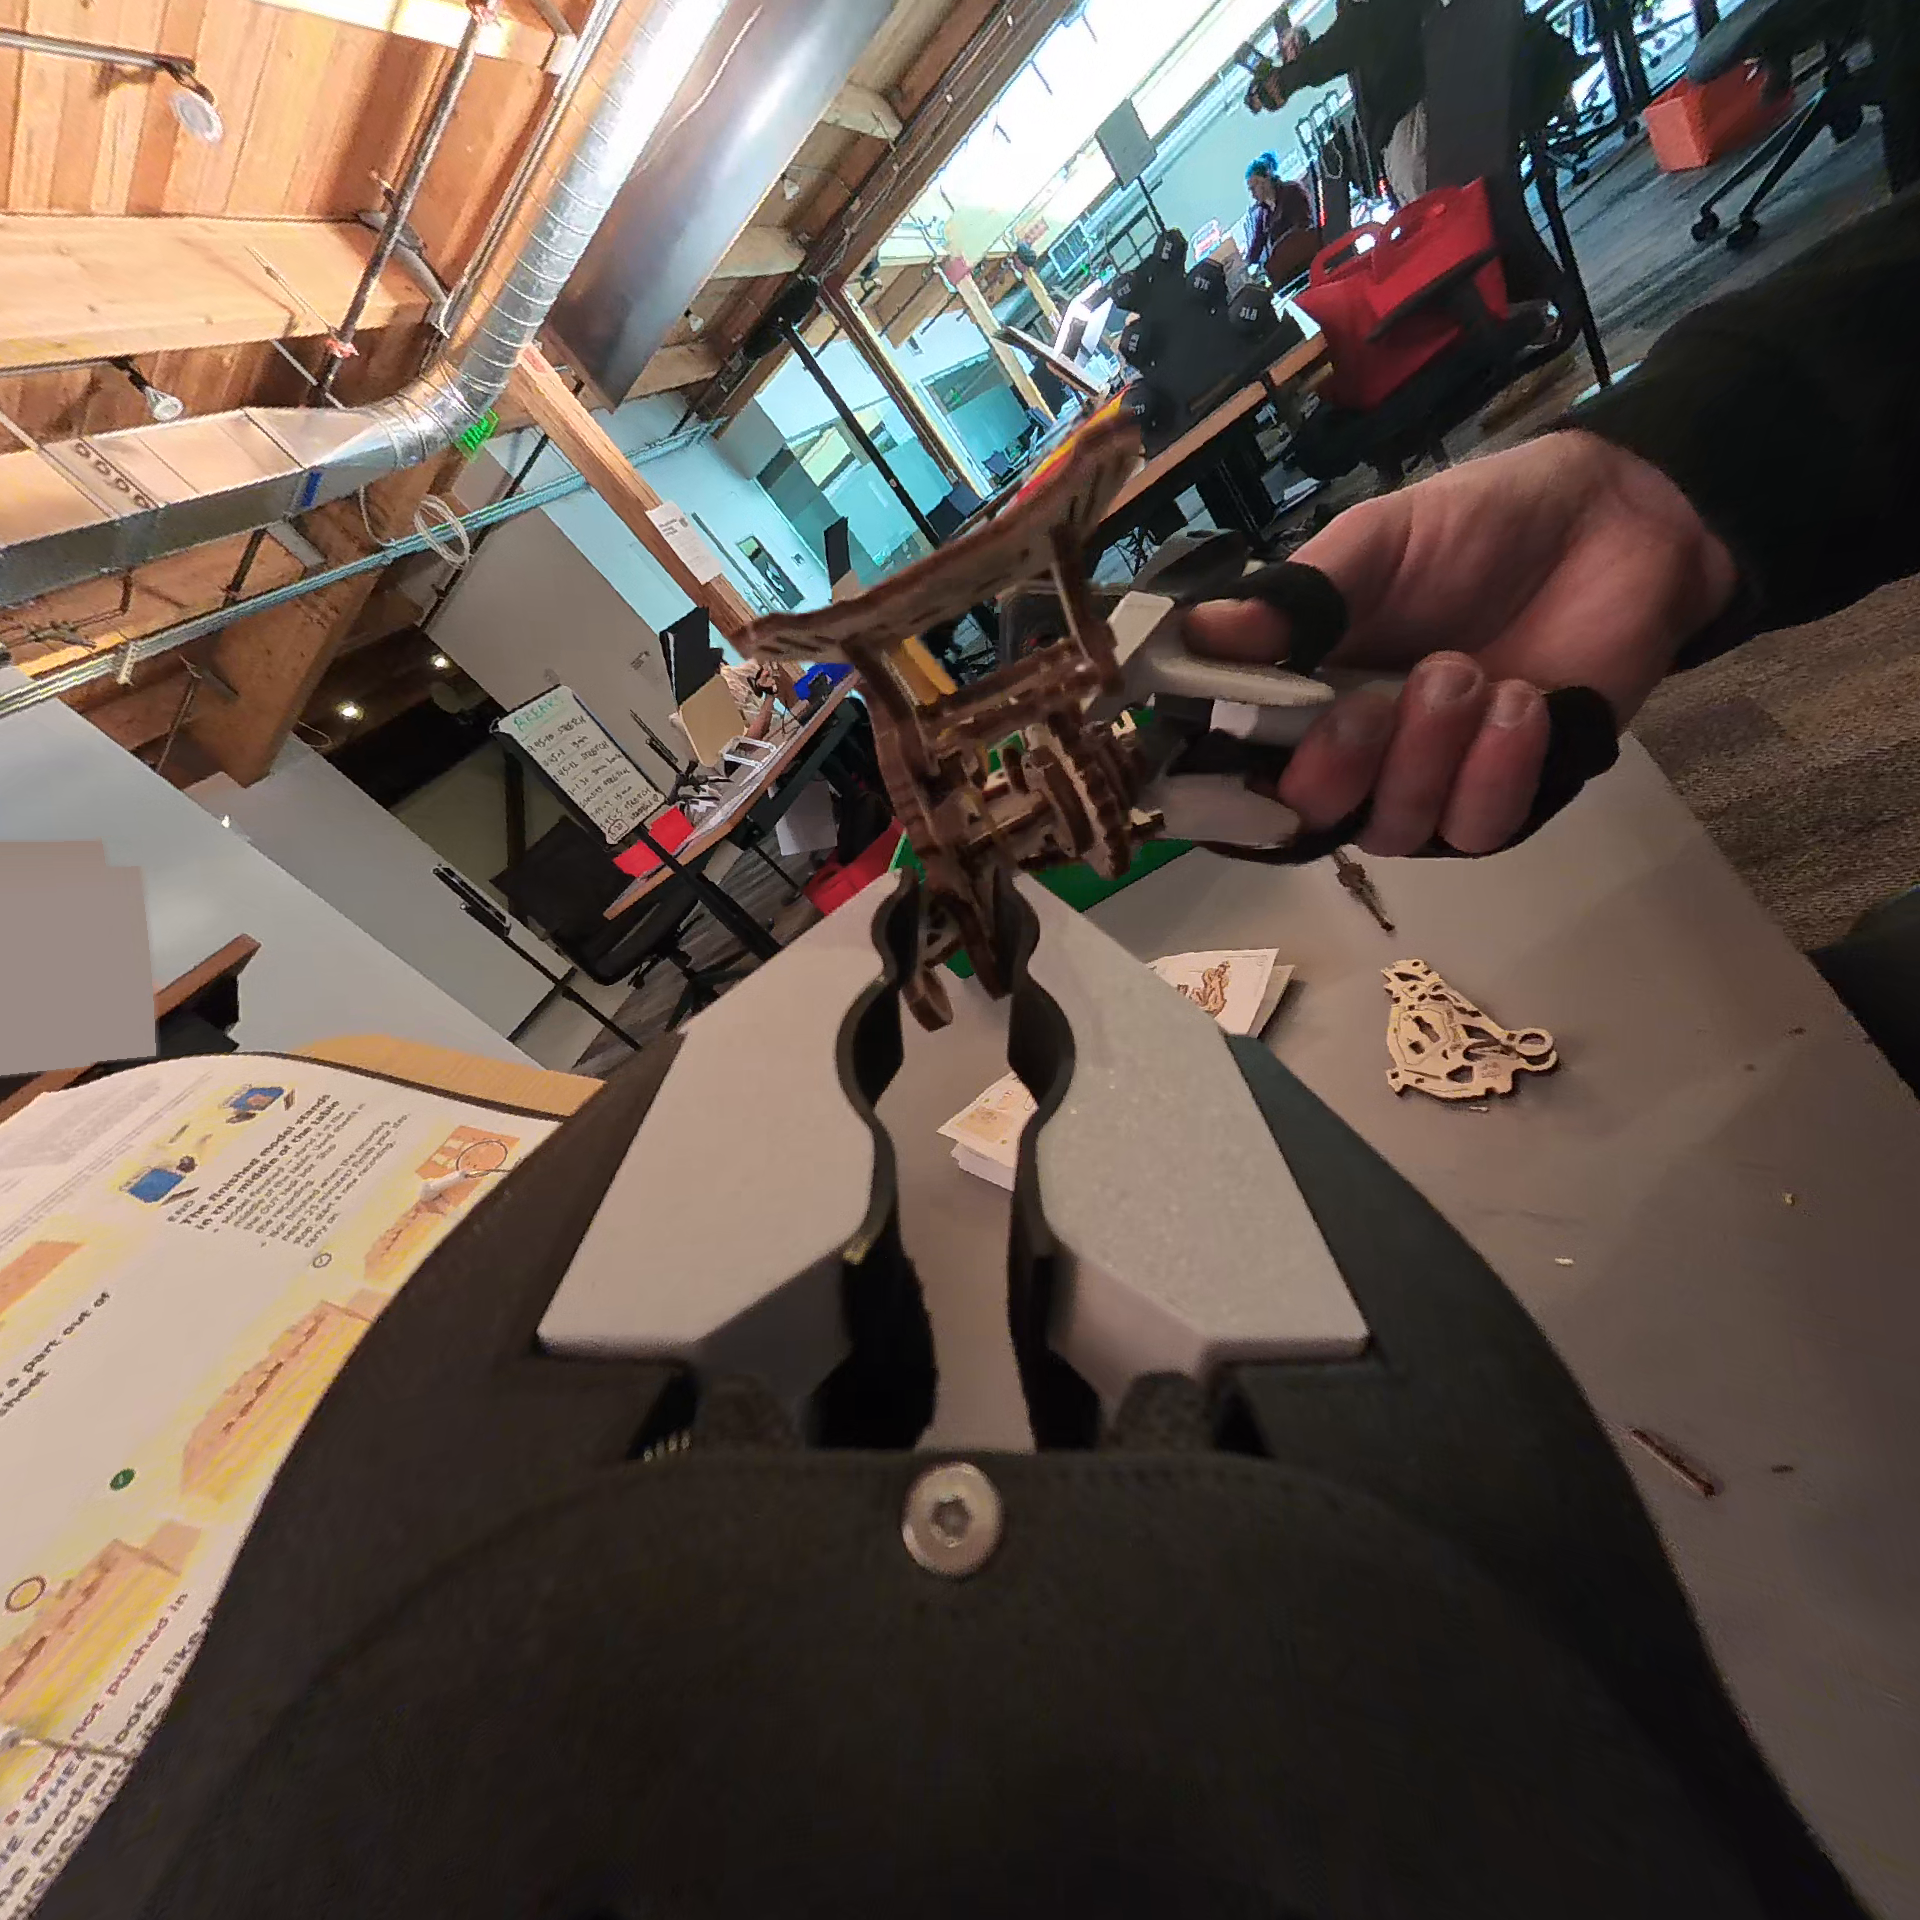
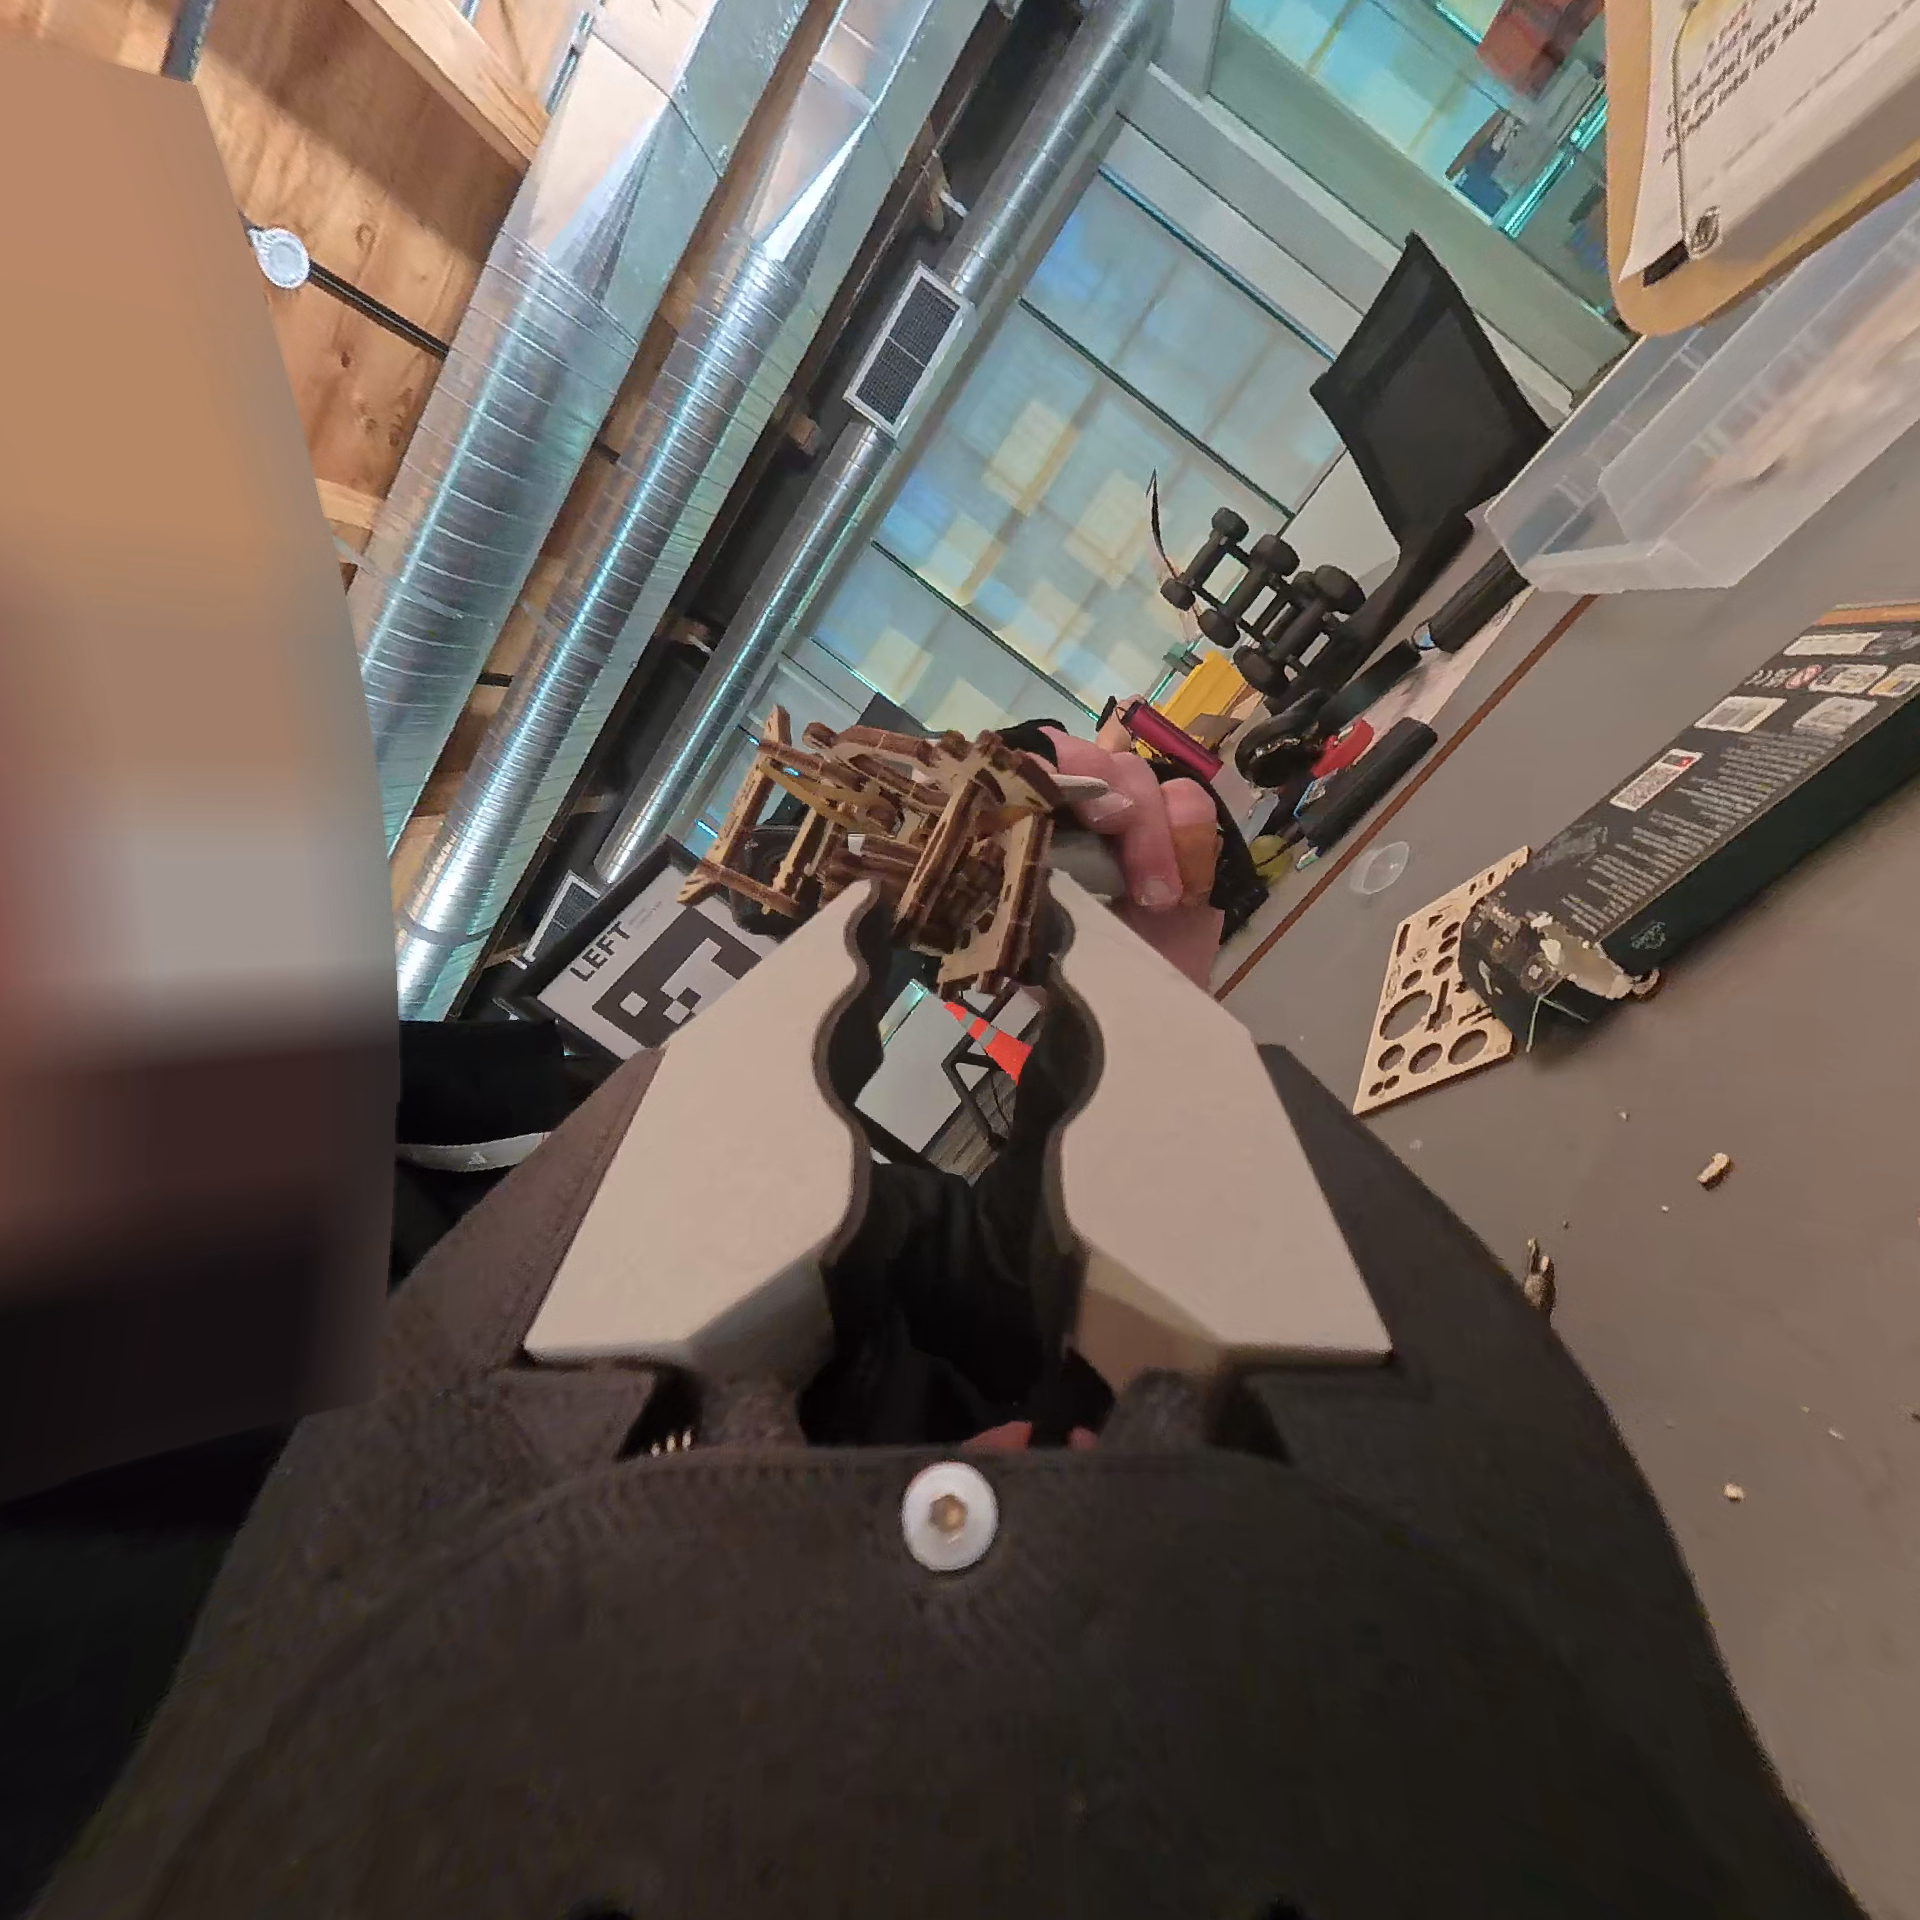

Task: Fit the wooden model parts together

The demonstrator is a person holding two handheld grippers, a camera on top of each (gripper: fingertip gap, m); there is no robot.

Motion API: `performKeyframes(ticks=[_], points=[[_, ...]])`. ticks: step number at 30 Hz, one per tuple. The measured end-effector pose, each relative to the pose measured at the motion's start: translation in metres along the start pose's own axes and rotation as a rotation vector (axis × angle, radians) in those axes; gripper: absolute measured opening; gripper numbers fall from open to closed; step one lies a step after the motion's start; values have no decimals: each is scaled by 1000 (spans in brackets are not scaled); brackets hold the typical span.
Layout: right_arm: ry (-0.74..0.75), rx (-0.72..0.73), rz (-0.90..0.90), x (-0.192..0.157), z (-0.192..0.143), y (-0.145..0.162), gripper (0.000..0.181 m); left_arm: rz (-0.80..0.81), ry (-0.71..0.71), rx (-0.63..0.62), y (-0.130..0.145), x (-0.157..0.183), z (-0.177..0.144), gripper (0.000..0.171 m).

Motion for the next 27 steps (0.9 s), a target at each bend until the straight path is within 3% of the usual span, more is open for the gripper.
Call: performKeyframes(ticks=[9,13,21,27], points=[[18,0,-51,12,0,-1,20,-94,15,20,17,-6,1,12],[-13,24,19,23,-4,-3,26,-75,-11,3,23,-5,0,11],[16,-3,77,32,-6,-5,18,12,-16,-56,24,-5,4,11],[42,19,12,32,-9,-6,16,-62,2,-43,34,-7,8,13]])
Point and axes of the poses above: each gripper's, where its closed fingertips meet, z out along the fingers, y out of its underside, x = y × z across the jaws, the point moved 10 cm from there along -z, back along the fingers, and after that the axes turned 11 degrees about -z, right-handed, at the moved point
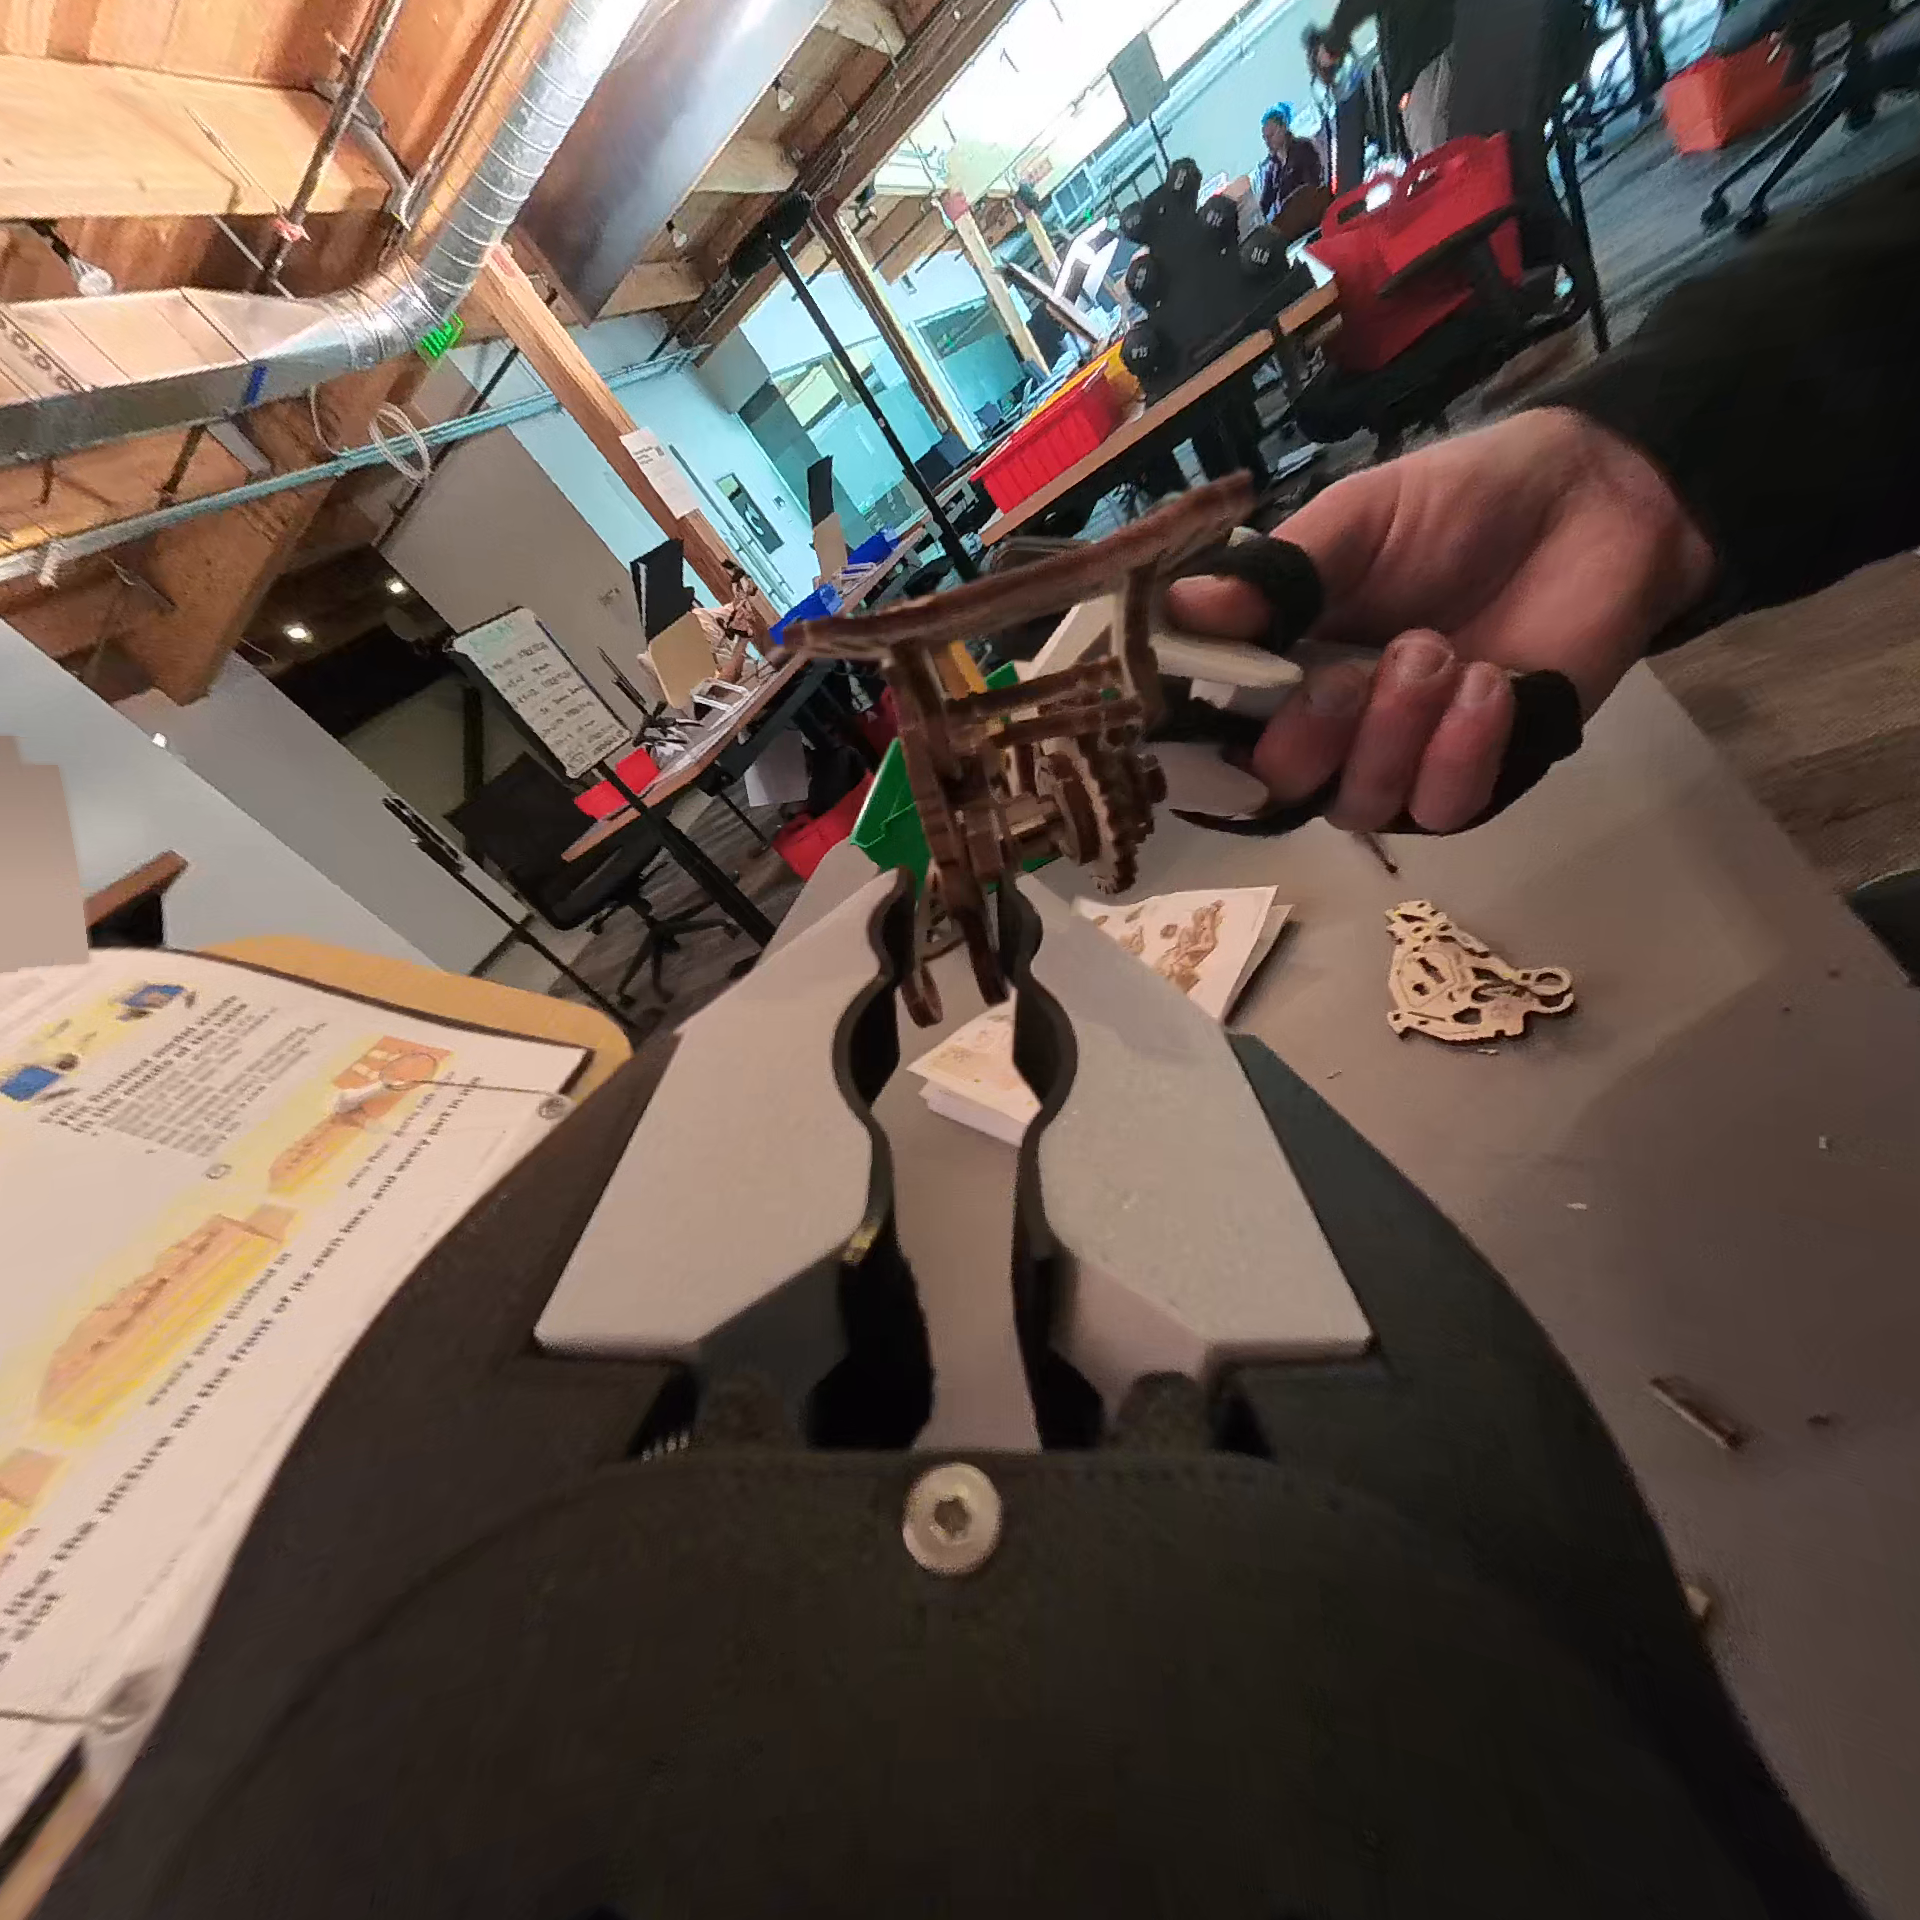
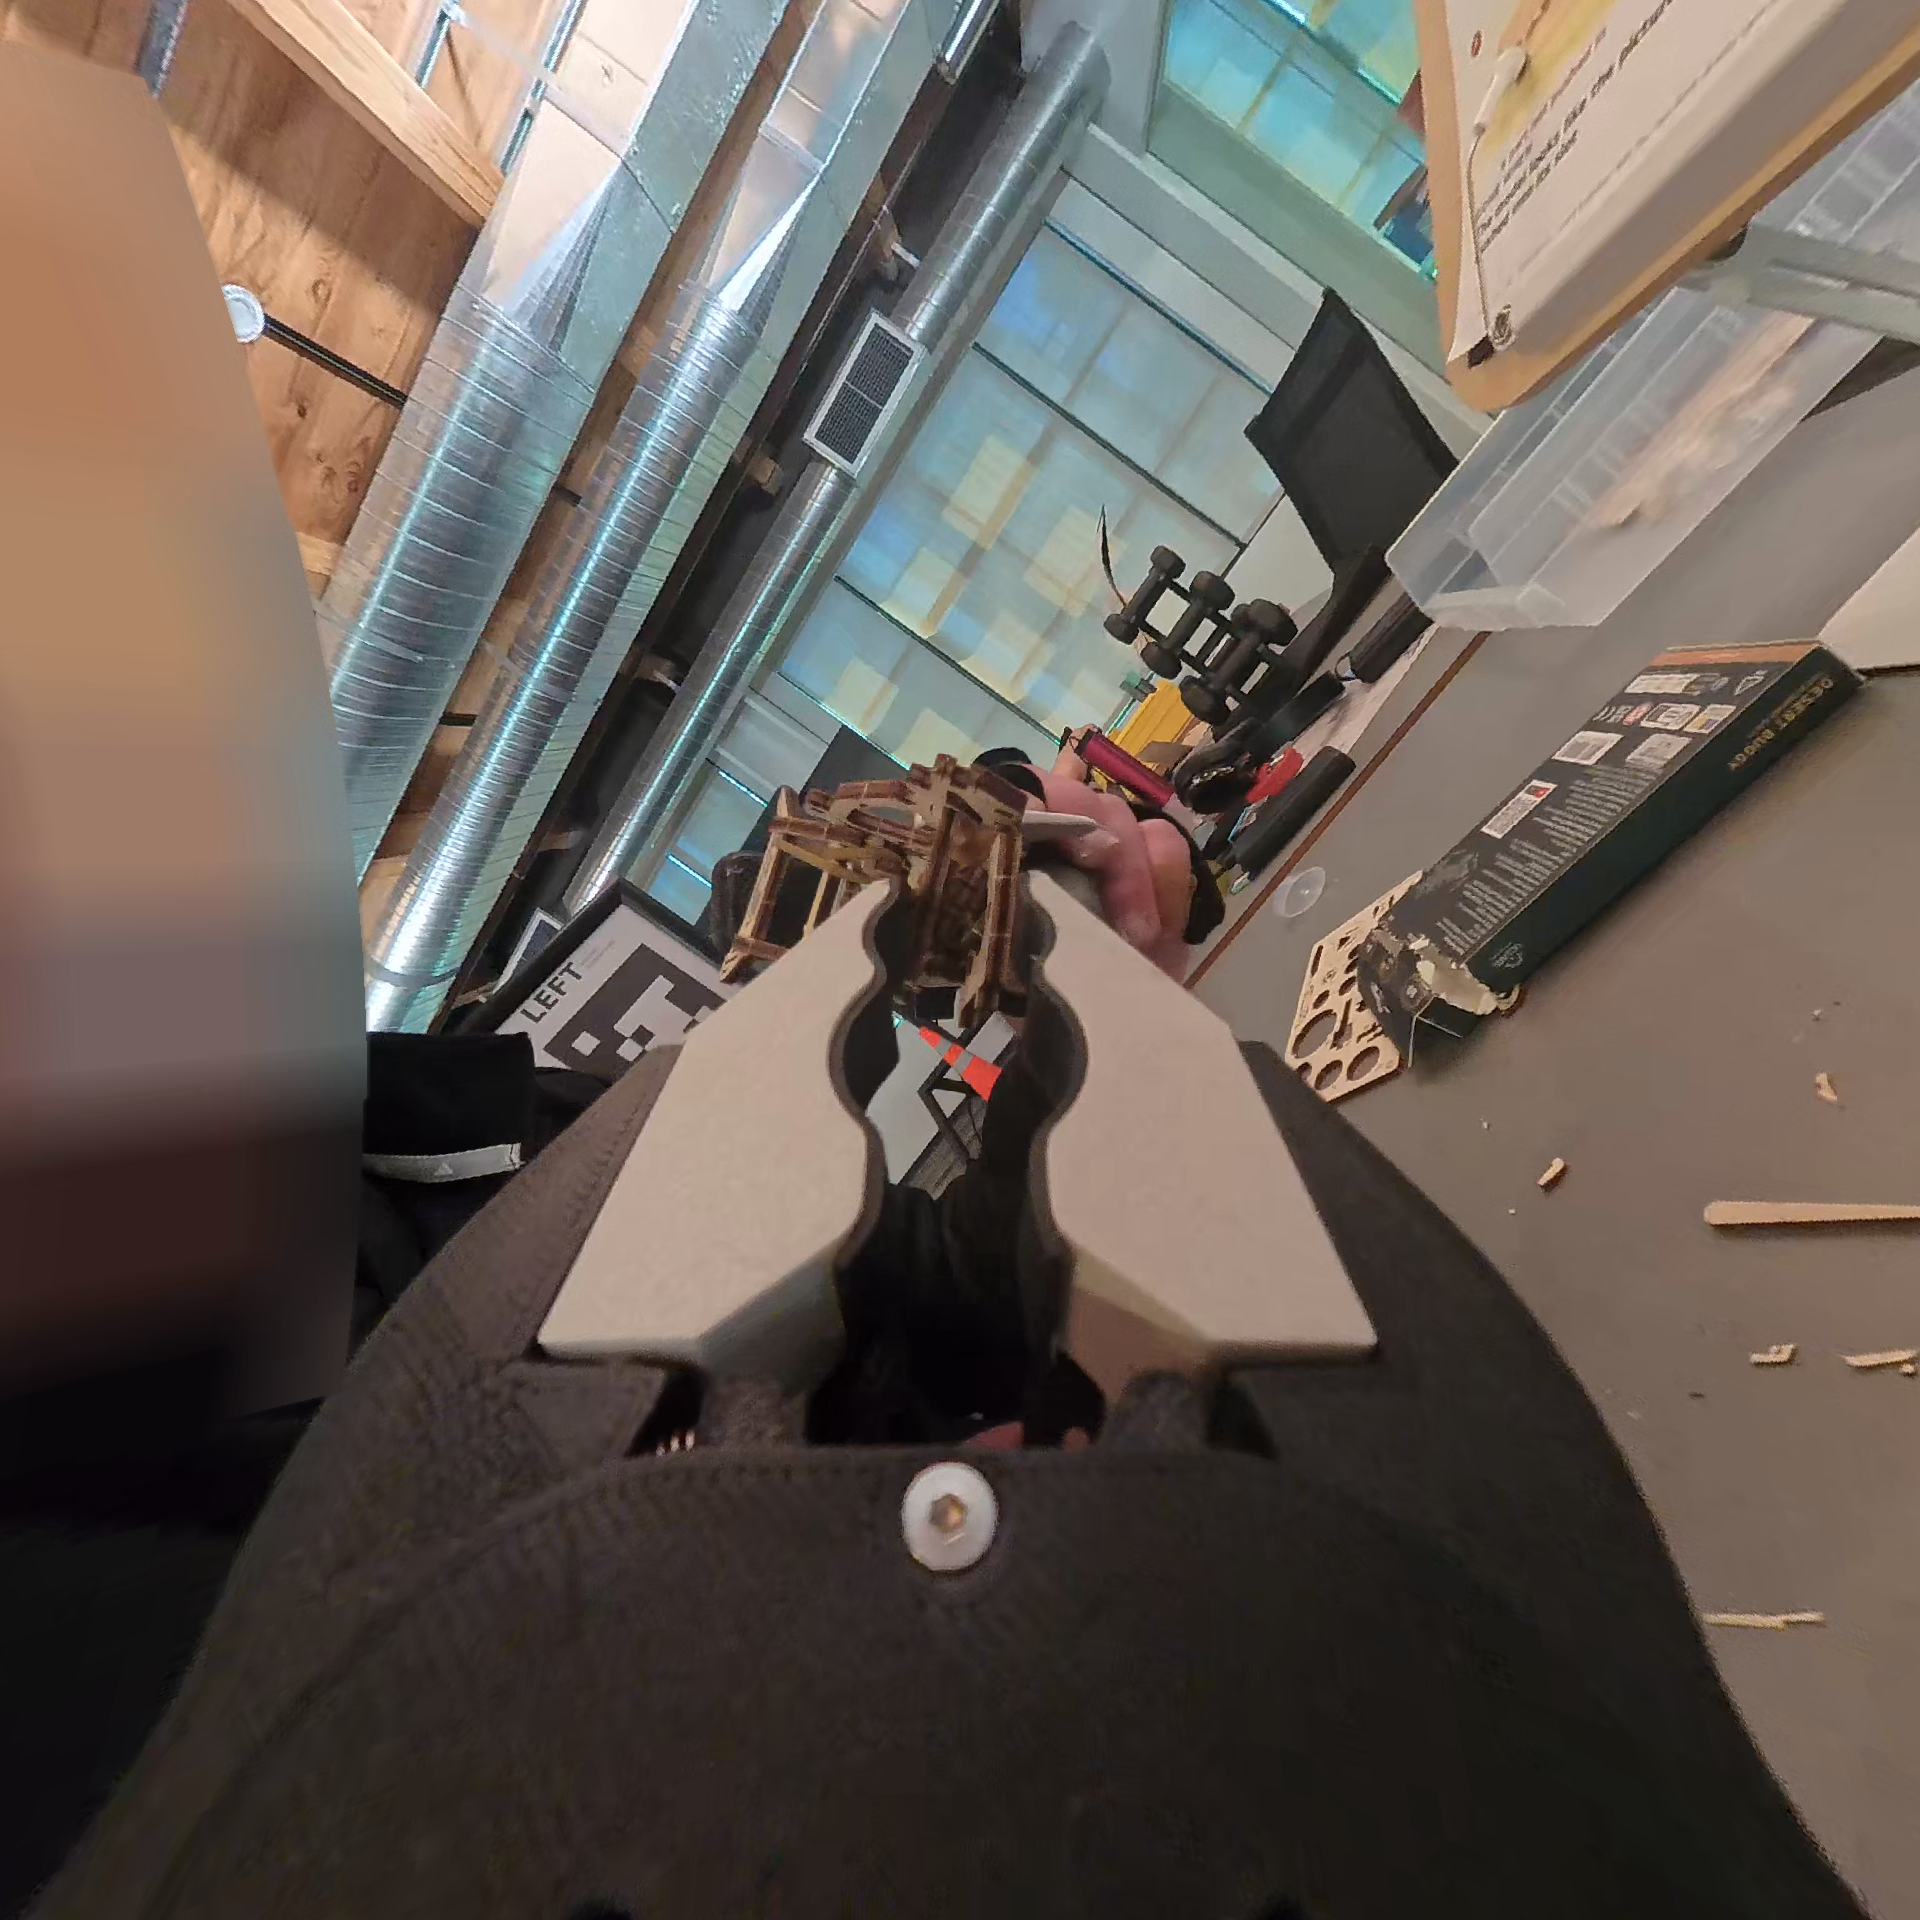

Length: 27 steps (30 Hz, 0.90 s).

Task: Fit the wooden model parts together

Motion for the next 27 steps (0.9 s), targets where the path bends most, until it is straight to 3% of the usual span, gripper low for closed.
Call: performKeyframes(ticks=[9,12,14,17,20,24,26,27], points=[[19,-57,-102,14,1,10,15,-276,162,-78,24,-4,-10,22],[32,-46,-69,21,0,13,15,-235,148,-159,25,-2,-9,23],[31,-23,-33,26,-1,14,15,-120,124,-244,24,3,-6,24],[27,31,35,36,-9,13,15,35,56,-368,24,2,-4,41],[37,40,48,41,-15,13,15,159,36,-461,30,1,-4,41],[63,-17,-85,37,-19,8,15,-212,63,-365,38,-26,-18,66],[92,-83,-186,33,-20,4,15,-486,179,-245,33,-44,-22,85],[105,-112,-230,32,-20,2,15,-580,267,-194,31,-50,-22,82]])
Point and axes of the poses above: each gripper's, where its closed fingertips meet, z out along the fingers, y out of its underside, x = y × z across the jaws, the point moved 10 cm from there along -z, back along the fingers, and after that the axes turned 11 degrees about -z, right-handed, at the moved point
